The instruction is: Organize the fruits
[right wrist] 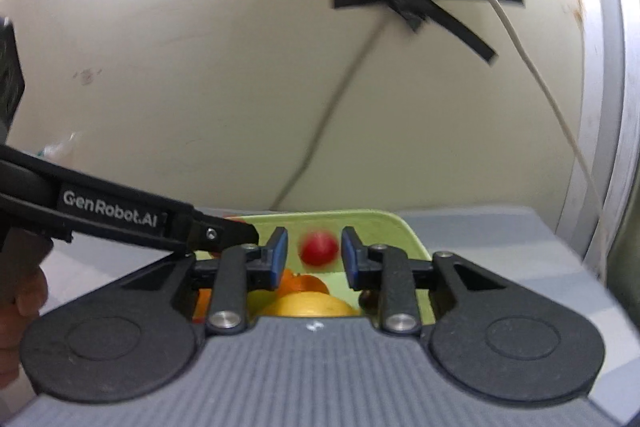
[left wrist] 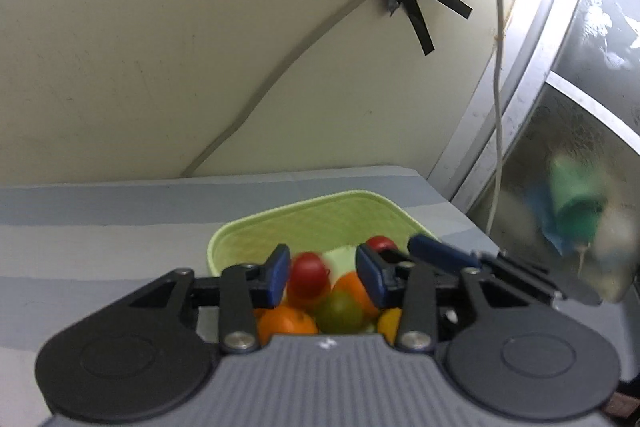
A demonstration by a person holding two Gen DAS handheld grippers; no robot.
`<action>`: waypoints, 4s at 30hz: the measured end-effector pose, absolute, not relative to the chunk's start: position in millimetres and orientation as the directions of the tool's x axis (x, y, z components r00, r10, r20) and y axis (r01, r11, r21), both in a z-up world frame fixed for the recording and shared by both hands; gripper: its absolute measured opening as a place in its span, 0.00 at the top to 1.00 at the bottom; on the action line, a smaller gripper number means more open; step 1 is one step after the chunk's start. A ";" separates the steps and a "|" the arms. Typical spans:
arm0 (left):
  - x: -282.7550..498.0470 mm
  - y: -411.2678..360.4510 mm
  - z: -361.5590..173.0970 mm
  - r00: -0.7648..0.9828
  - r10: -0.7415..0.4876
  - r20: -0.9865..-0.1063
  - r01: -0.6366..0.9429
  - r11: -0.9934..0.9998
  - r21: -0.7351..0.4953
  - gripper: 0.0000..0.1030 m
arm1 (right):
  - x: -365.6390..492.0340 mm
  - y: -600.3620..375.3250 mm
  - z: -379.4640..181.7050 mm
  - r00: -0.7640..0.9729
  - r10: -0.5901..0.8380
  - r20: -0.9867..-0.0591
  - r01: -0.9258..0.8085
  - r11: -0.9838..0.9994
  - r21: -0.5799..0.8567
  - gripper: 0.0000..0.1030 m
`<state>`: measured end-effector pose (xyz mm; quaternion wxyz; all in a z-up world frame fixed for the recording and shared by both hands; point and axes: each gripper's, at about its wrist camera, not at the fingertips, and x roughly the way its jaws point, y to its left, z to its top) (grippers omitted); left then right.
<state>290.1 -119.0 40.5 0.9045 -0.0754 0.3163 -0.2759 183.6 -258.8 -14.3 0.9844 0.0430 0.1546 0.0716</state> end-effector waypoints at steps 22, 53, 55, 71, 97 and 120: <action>97.3 -51.4 32.6 0.794 -0.337 -0.506 0.334 0.937 -0.100 0.51 | 26.4 -267.9 -34.9 0.975 0.087 -0.206 0.011 0.902 0.431 0.68; 30.4 -33.8 -8.9 0.865 -0.099 -0.491 0.150 0.987 0.066 0.44 | -12.4 -229.4 -50.9 0.948 0.116 -0.297 0.001 0.930 0.367 0.60; 30.3 -35.4 -9.1 0.865 -0.097 -0.492 0.152 0.986 0.072 0.44 | -10.9 -230.2 -50.8 0.946 0.126 -0.300 -0.006 0.929 0.371 0.60; 27.9 -28.9 -8.2 0.871 -0.111 -0.479 0.141 0.990 0.027 0.23 | -3.8 -248.2 -54.2 0.937 0.127 -0.326 0.031 0.899 0.438 0.54; 32.4 -26.8 -7.8 0.860 -0.136 -0.493 0.166 0.986 0.017 0.18 | -9.3 -236.4 -52.7 0.944 0.128 -0.305 -0.004 0.927 0.376 0.53; 27.6 -28.3 -7.6 0.875 -0.124 -0.468 0.165 0.985 0.047 0.18 | -10.9 -242.4 -53.2 0.948 0.150 -0.281 -0.027 0.917 0.398 0.49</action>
